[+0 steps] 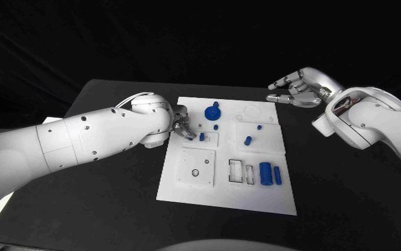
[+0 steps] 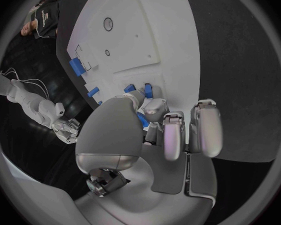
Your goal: Assemble the parts on the task board
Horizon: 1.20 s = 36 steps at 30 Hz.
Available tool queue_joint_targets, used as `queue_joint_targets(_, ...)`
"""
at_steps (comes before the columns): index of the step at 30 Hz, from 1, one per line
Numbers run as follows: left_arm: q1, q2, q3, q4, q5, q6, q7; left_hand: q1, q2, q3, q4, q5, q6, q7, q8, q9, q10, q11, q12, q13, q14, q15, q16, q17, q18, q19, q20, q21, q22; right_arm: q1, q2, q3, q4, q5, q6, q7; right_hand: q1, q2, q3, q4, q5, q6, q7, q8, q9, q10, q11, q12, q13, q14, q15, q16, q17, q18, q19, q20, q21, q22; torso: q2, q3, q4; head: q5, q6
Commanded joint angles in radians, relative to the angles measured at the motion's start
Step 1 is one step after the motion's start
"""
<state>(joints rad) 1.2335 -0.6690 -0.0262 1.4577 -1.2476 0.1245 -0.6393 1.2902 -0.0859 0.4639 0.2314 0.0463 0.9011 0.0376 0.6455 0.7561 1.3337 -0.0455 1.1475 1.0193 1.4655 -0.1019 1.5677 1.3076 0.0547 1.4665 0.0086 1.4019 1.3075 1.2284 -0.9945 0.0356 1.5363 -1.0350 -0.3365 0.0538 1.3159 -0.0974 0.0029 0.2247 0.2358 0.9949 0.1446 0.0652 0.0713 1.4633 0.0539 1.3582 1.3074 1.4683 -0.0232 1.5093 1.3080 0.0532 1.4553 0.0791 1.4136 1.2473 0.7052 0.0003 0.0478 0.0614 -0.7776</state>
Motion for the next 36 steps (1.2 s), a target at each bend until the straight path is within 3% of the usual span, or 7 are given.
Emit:
queue_joint_targets(1,-0.005,0.006,-0.004,-0.001,0.004,0.045,-0.007,0.004,-0.003,0.094,-0.090,0.003,0.005,-0.014,0.007,0.000,0.005,-0.001,0.004,-0.001,0.105,0.000,0.003,0.263,-0.007,0.046,-0.003,0.004,0.065,-0.001,0.001,0.000,0.002,-0.006,0.013,0.005,0.000,0.007,-0.005,-0.003,-0.001,-0.005,-0.002,0.004,0.002,-0.004,0.001,-0.005,0.119,0.075,0.001,-0.006,0.143,0.012,-0.007,0.001,-0.006,-0.001,0.000,-0.0004,0.0004,0.000,0.000)
queue_joint_targets(13,-0.005,0.022,-0.004,-0.023,0.014,0.090,-0.016,-0.016,-0.010,0.093,-0.082,0.002,0.009,-0.014,0.008,0.002,0.004,0.000,0.000,-0.007,0.105,0.000,0.003,0.263,-0.008,0.046,-0.004,0.005,0.067,-0.001,0.001,0.000,0.003,-0.006,0.014,0.006,0.000,0.007,-0.005,-0.003,-0.001,-0.005,-0.002,0.004,0.002,-0.004,0.001,-0.005,0.119,0.075,0.001,-0.006,0.143,0.012,-0.007,0.001,-0.006,-0.001,0.000,0.0003,-0.0004,-0.002,-0.004)
queue_joint_targets(28,-0.005,0.031,-0.005,-0.040,0.023,0.121,-0.019,-0.102,-0.047,0.033,-0.048,0.004,0.036,-0.020,0.013,0.004,0.005,-0.004,-0.005,-0.015,0.105,-0.002,0.003,0.263,-0.009,0.047,-0.005,0.009,0.074,-0.001,-0.001,0.000,0.004,-0.005,0.016,0.008,0.001,0.010,-0.008,-0.004,-0.003,-0.005,-0.002,0.004,0.002,-0.004,0.001,-0.006,0.119,0.075,0.001,-0.007,0.142,0.013,-0.008,0.000,-0.008,-0.003,0.000,0.0000,0.0000,-0.004,-0.005)
queue_joint_targets(36,-0.005,0.033,-0.005,-0.046,0.020,0.122,-0.019,-0.135,-0.046,0.009,-0.027,0.005,0.041,-0.022,0.011,0.004,0.005,-0.005,-0.005,-0.017,0.105,-0.004,0.003,0.263,-0.009,0.047,-0.006,0.009,0.075,-0.001,-0.001,0.000,0.005,-0.004,0.019,0.009,0.001,0.010,-0.008,-0.004,-0.003,-0.005,-0.002,0.004,0.002,-0.004,0.001,-0.006,0.119,0.075,0.001,-0.007,0.142,0.013,-0.008,0.000,-0.008,-0.003,0.000,0.0000,-0.0001,-0.004,-0.004)
